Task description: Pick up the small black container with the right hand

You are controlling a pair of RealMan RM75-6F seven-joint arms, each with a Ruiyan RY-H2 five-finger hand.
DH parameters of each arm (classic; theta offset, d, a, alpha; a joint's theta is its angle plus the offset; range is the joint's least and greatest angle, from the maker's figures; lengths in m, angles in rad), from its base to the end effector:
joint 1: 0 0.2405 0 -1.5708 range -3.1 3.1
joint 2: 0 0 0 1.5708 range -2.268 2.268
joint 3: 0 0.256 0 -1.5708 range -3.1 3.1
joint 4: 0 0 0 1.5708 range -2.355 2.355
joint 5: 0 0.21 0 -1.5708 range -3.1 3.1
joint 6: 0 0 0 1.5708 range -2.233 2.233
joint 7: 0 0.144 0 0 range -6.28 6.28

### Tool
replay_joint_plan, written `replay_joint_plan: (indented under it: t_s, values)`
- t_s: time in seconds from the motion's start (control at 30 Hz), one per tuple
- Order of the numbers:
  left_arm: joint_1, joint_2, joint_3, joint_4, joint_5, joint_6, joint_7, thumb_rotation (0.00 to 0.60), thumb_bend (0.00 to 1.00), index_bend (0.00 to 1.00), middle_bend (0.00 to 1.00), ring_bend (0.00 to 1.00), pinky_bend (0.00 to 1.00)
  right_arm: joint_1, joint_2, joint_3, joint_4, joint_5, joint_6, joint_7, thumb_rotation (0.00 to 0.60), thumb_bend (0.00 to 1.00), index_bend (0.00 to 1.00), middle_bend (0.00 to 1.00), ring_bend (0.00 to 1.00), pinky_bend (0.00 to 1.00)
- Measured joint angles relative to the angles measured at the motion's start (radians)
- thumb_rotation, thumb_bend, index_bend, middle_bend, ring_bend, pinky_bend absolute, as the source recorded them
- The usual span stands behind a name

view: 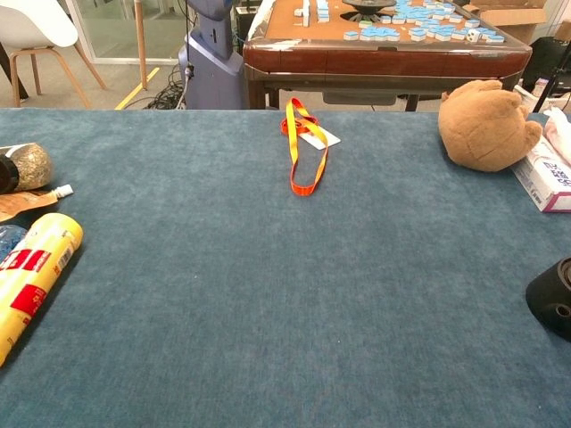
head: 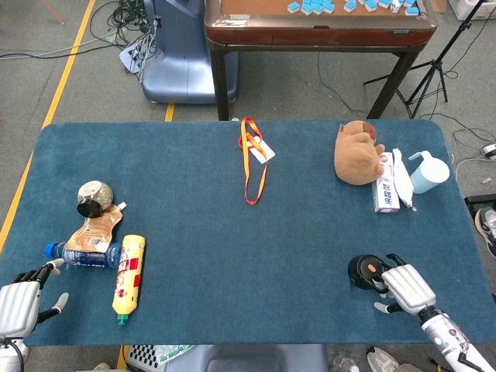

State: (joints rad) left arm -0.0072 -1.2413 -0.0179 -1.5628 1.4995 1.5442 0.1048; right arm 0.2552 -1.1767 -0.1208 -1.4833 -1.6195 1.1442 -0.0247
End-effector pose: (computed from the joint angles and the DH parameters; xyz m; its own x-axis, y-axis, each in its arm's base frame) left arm -0.3208 0.1497 0.1274 0.4261 0.0130 0.9046 0.9025 0.0636 -0.4260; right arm -0.3246 -0.1855 0.0842 0.5561 -0.3900 0.7339 -0.8306 -0.2908 0.4749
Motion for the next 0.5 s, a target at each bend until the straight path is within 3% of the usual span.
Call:
replay_joint_plan:
  t_s: [0.3, 0.5]
  values:
    - [0.001, 0.002, 0.000, 0.000, -0.005, -0.004, 0.001, 0.600, 0.25, 0.26, 0.38, 0.39, 0.33, 0.031, 0.003, 0.026, -0.031, 0.037, -0.041, 0.060, 0.600, 0.05, 0.84, 0.86, 0.74, 0.14]
    - [0.002, 0.003, 0.000, -0.001, -0.009, -0.005, 0.003, 0.600, 0.25, 0.26, 0.38, 0.39, 0.33, 0.059, 0.019, 0.048, -0.050, 0.049, -0.059, 0.132, 0.600, 0.05, 0.84, 0.87, 0.74, 0.14]
